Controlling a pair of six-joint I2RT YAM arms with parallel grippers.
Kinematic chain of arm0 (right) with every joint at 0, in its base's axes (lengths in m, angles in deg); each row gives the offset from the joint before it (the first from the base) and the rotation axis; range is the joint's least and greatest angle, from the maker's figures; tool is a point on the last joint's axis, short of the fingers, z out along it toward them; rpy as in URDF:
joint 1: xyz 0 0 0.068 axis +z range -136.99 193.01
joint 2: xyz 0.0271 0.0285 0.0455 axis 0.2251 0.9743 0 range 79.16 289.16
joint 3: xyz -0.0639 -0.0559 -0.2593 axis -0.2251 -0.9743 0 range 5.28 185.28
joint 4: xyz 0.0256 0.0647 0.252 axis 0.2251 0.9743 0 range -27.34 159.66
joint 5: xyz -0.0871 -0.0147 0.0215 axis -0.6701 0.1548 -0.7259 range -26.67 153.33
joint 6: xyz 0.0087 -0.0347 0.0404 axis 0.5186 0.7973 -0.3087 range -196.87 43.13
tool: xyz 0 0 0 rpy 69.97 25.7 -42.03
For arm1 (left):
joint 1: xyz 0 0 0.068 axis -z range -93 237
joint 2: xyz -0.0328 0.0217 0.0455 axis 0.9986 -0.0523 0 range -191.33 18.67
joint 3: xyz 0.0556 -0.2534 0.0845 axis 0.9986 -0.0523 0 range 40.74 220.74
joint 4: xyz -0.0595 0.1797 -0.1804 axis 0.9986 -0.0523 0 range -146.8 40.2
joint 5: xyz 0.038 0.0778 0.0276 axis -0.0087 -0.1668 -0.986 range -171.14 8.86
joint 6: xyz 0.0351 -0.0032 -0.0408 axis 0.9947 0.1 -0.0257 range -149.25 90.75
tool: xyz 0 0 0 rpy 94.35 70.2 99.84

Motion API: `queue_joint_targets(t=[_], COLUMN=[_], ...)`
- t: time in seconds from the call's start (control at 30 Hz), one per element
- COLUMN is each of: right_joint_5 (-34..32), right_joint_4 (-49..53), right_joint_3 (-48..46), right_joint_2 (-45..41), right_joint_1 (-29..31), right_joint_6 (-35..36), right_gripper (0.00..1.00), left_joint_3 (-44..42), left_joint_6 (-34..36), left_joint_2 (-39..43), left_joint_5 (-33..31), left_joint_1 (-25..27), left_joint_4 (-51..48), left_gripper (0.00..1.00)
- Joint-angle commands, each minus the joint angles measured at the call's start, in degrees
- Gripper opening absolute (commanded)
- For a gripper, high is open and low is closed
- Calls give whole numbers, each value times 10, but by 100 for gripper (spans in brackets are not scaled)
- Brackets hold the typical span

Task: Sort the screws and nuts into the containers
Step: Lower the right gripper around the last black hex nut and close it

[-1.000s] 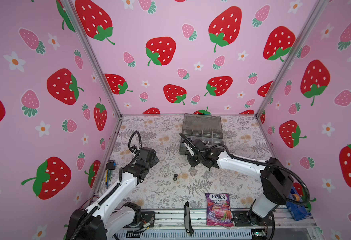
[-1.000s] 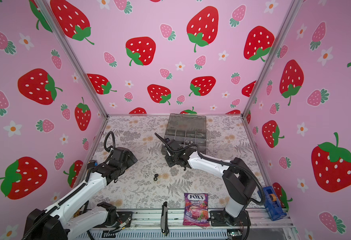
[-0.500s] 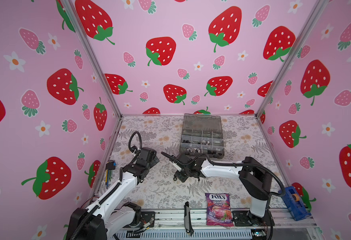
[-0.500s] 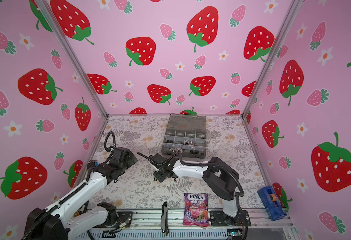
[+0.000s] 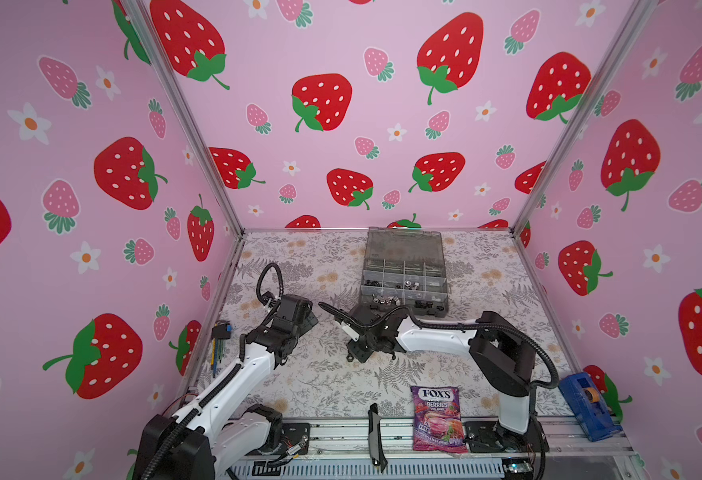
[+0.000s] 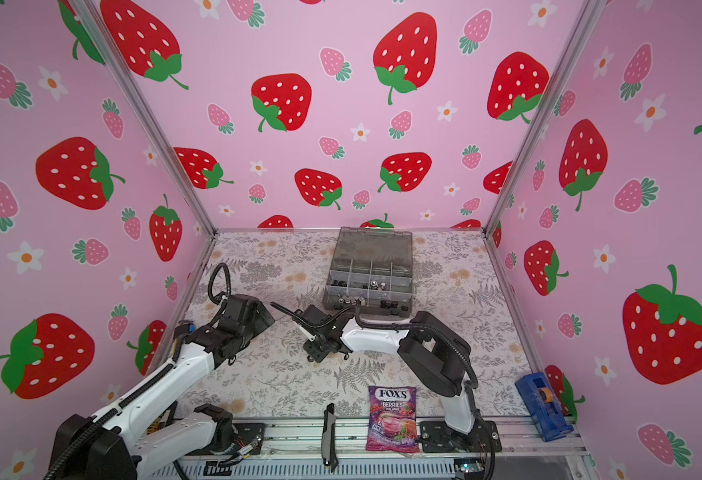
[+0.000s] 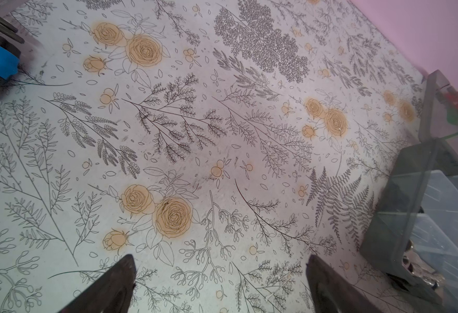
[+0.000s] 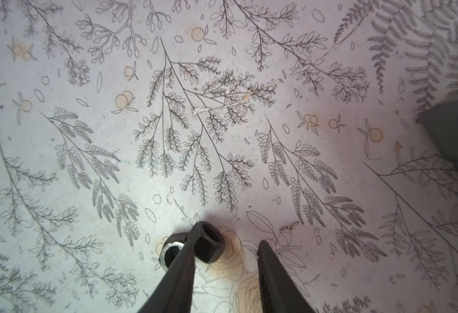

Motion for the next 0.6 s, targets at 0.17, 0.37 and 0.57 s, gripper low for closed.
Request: queue_joint_targets(t=[0.17, 0.37, 0.57], right_joint_5=[6, -5, -8], right_joint_4=[1, -1, -1], right_joint_3=[9, 13, 24], right_joint_2=[18, 25, 37], right_joint_1=[2, 2, 2], right_joint_6=[9, 7, 8], right_gripper=[41, 40, 38], left_joint_3=[14, 12, 8], left_joint_6=[-12, -12, -14], left_joint_2=[-5, -2, 2], left_joint_5=[-7, -7, -8], left_joint_1=[-4, -4, -5], left_joint_4=[-7, -8, -11], left_gripper=[99, 99, 99])
